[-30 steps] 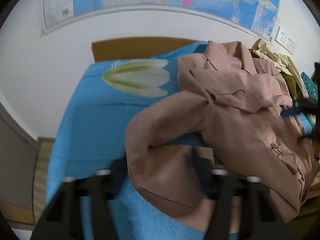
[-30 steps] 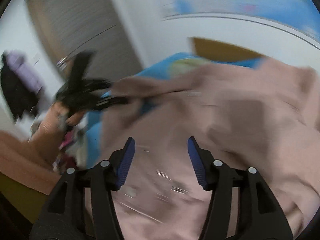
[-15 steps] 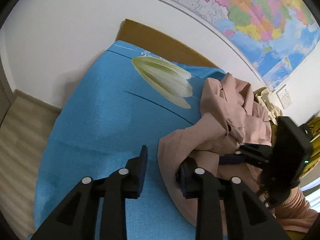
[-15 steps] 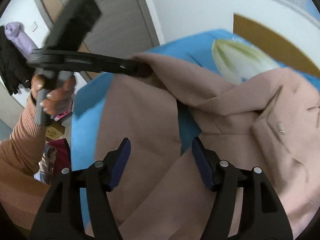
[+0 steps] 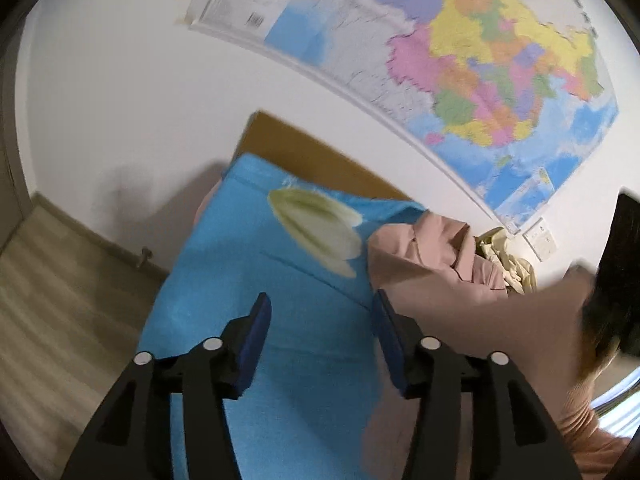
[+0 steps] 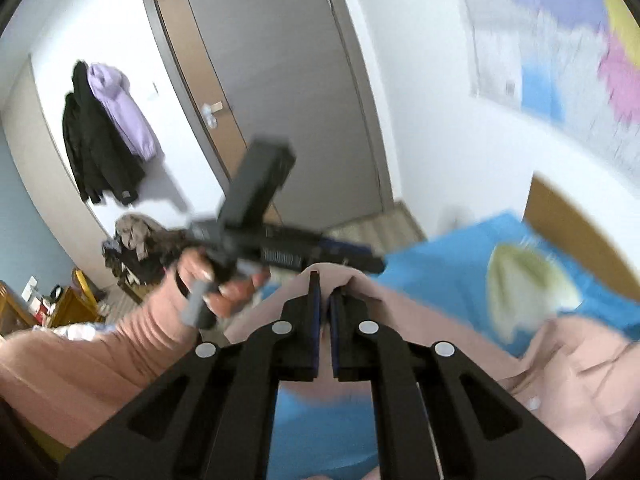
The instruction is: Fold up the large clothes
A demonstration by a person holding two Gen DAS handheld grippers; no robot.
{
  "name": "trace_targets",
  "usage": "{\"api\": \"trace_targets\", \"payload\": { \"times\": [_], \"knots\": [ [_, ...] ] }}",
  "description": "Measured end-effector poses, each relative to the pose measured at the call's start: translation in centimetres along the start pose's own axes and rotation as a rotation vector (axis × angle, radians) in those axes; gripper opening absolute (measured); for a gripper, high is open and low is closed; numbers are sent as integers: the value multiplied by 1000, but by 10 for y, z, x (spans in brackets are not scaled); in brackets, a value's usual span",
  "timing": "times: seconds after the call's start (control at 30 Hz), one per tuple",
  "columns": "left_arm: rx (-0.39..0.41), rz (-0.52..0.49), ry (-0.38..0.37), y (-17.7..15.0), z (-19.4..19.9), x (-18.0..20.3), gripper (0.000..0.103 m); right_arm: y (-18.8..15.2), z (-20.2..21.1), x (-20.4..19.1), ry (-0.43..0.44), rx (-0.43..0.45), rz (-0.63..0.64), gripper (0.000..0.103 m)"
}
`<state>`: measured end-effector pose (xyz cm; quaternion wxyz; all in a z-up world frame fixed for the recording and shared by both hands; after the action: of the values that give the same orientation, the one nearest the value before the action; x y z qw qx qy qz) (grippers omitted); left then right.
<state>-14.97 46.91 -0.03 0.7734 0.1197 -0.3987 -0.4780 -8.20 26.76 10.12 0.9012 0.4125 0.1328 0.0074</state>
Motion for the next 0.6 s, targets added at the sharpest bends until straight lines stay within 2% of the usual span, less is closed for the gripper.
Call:
{"api": "trace_targets", "payload": {
  "times": [0.1,0.2,0.33,0.4,0.43,0.5,0.53,0.57,0.6],
  "knots": [
    [-4,-83,-46,-8,1,27,52,-5,57,5,-83,8,14,4],
    [-46,-199,-87,-21,-14,63,53,-32,116,23,-246,-36,3,5],
    [-118,-332,-88,-40,-51,103,57,-97,167,54,-421,-154,-108,6],
    [-184,-378,-82,-49,-80,121,57,-140,171,73,-474,-231,-210,9],
    [-208,-393,-79,-53,-91,126,57,-160,170,85,-512,-272,-254,14],
    [-246,-418,-58,-57,-115,134,57,-207,164,110,-522,-315,-364,17],
    [-269,-427,-50,-58,-127,140,57,-226,162,120,-549,-315,-403,30],
    [-278,-434,-45,-59,-135,142,58,-238,162,125,-559,-300,-431,50],
    [-284,-449,-28,-59,-144,147,60,-250,163,129,-558,-274,-458,56]
  ]
}}
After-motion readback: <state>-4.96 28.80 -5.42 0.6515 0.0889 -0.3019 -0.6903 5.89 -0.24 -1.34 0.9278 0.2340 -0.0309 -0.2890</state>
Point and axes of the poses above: each gripper's, at about its wrist camera, not at the fingertips, and z roughly against the way its jaws point, x to its right, y to its top, the point moved 3 cm from there along -z, roughly the way its jaws point, and after that the axes turned 4 degrees about -x, right-handed, at the moved point
